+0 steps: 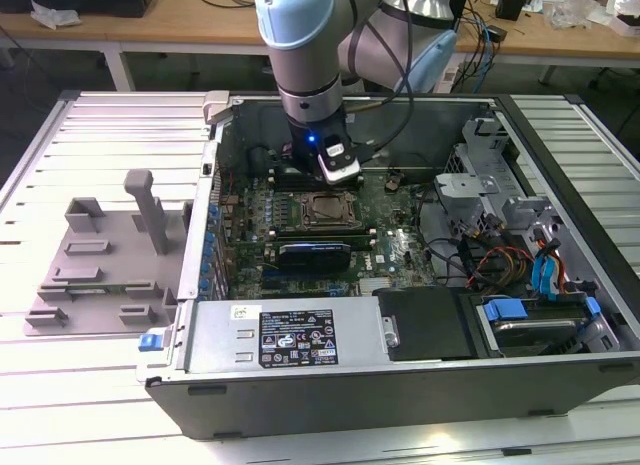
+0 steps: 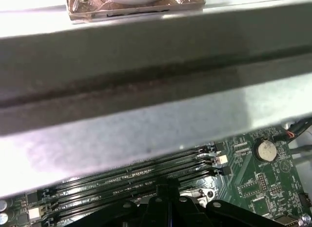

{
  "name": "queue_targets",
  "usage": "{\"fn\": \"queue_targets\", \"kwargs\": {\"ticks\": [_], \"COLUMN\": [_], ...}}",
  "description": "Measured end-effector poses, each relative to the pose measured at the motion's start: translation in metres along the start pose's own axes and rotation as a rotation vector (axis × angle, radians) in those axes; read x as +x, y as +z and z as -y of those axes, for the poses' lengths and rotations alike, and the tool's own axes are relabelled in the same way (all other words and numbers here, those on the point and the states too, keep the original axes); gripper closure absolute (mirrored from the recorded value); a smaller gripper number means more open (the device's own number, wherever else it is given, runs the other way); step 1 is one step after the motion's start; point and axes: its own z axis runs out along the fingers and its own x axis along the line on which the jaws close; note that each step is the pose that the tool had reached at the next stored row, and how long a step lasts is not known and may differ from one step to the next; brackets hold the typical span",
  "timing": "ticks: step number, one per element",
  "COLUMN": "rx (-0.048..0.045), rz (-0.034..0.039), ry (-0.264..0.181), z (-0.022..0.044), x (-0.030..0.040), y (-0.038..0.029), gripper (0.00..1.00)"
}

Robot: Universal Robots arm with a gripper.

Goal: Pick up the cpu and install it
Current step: 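Install the first cpu locking lever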

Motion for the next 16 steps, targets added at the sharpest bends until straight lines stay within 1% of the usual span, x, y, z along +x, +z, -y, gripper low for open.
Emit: {"fn": "queue_targets", "kwargs": {"ticks": [2,6,7,9,11,14,15,16], "rx": [0.0059,0.0087,0.0075,-0.0051,-0.0058,-0.0060,-0.0028,-0.0020], "rz": [0.0018,0.0030,0.0028,0.0005,0.0005,0.0012,0.0012,0.0015], "ry": [0.004,0.006,0.007,0.010,0.010,0.009,0.009,0.009], "z": [0.0000,-0.0003,-0.0003,-0.0003,-0.0003,-0.0011,-0.0016,-0.0020], "x": [0.0005,0.0010,0.0010,0.0011,0.0010,0.0004,-0.0001,-0.0004], "y": [0.0019,0.0041,0.0042,0.0043,0.0044,0.0019,-0.0017,-0.0040], "gripper": [0.89,0.89,0.89,0.89,0.89,0.89,0.89,0.89]}}
